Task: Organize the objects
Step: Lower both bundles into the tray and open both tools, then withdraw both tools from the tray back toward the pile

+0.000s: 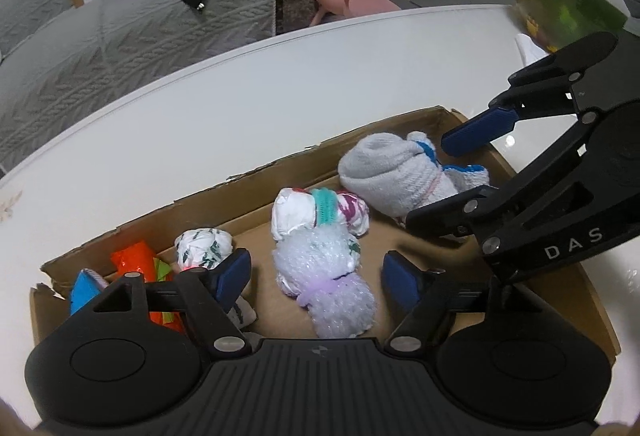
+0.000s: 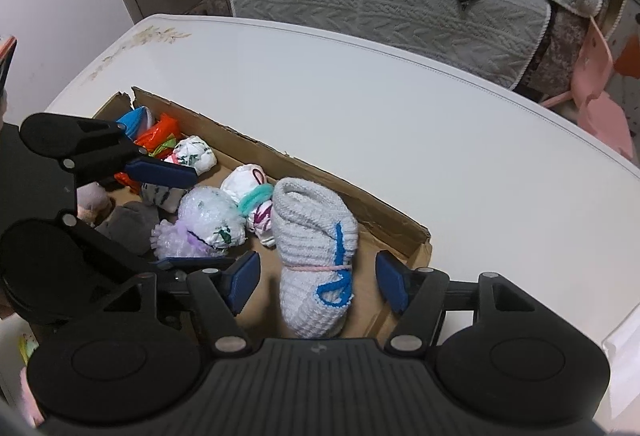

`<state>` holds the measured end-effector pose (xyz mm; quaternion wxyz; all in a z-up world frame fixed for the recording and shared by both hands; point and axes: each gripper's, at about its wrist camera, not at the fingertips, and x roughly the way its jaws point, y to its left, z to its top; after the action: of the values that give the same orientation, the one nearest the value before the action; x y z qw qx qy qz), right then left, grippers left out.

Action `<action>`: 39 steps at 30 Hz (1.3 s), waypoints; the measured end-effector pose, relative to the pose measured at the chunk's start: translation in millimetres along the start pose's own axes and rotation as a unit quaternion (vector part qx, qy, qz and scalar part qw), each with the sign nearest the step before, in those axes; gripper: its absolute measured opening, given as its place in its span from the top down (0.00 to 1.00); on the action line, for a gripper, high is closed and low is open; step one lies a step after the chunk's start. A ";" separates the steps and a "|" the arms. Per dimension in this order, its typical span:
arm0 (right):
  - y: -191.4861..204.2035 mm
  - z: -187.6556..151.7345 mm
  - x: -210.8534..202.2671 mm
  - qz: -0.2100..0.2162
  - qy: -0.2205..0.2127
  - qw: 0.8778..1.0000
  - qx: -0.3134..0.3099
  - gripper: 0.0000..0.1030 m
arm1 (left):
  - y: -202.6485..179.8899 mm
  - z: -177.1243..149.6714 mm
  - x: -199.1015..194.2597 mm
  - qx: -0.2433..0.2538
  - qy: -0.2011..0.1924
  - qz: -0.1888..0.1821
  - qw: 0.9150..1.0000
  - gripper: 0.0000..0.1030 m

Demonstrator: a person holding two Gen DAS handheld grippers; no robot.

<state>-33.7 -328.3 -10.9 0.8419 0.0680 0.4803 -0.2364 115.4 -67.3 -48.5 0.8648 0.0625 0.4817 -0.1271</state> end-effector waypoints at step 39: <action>98.0 -90.9 -100.3 0.059 -0.027 0.997 -0.051 0.30 | -82.9 -166.8 -153.7 -0.069 0.050 0.016 0.996 0.12</action>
<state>-101.7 -177.7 14.3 0.8695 0.0465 0.4638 -0.1635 -121.5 -83.9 -4.9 0.8438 0.0168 0.5308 -0.0768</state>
